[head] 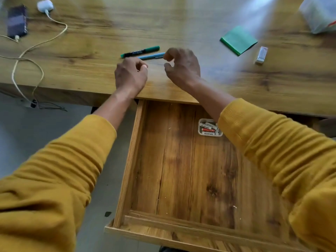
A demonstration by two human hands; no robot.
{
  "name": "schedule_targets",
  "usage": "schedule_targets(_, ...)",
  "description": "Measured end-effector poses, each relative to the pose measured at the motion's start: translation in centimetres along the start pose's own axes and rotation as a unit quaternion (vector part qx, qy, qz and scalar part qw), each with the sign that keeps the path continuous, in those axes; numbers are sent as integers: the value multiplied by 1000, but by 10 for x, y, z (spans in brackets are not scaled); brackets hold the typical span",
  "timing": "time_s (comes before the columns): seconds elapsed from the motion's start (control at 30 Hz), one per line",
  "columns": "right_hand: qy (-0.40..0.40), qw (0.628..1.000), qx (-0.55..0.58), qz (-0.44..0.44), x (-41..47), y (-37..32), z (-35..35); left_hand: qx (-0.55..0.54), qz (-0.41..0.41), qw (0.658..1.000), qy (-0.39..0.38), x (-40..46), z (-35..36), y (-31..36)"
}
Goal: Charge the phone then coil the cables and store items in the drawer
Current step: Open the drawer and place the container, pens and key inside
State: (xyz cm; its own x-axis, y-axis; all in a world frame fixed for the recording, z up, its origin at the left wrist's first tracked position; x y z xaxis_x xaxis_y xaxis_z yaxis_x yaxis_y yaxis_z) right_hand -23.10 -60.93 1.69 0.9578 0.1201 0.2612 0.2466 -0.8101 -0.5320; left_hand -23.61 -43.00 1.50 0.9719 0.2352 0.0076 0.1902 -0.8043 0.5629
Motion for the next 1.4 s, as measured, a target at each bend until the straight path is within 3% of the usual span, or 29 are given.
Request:
schedule_targets(0.4, -21, 987, -143, -70, 63, 3, 37, 123, 44, 991, -6, 99, 13, 15)
schedule_targets(0.57, -36, 980, -172, -91, 63, 7, 47, 151, 44, 987, -32, 110, 22, 6)
schedule_targets(0.83, -26, 976, -181, -118, 61, 2, 47, 165, 48, 985, -2, 106, 15, 2)
schedule_targets(0.93, -6, 989, -109, -101, 48, -2, 38, 119, 32, 992, 41, 93, -2, -2)
schedule_targets(1.07, 37, 994, 103, -27, 6, 8, 16, 41, 45, 995, 82, 47, -22, -3)
schedule_targets(1.2, 66, 942, 327, 33, -52, 17, -10, -62, 33, 994, 83, -18, -33, -10)
schedule_targets(1.4, 39, 886, 456, 72, -119, 25, -38, -211, -30, 977, 26, -124, -23, -27)
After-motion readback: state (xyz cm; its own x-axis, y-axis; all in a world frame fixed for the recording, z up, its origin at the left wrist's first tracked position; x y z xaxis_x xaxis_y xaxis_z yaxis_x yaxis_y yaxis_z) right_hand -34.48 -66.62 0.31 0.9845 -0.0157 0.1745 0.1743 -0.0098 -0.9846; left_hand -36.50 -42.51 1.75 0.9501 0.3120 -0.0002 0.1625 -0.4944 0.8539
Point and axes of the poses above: each hand's wrist, its own x-axis towards the middle knuckle, its own z-axis out of the palm, y = z × x, the point moved 8 cm from there along x, towards the middle knuckle, and after that the axes turned 11 degrees about -z, right-handed, at the moved point
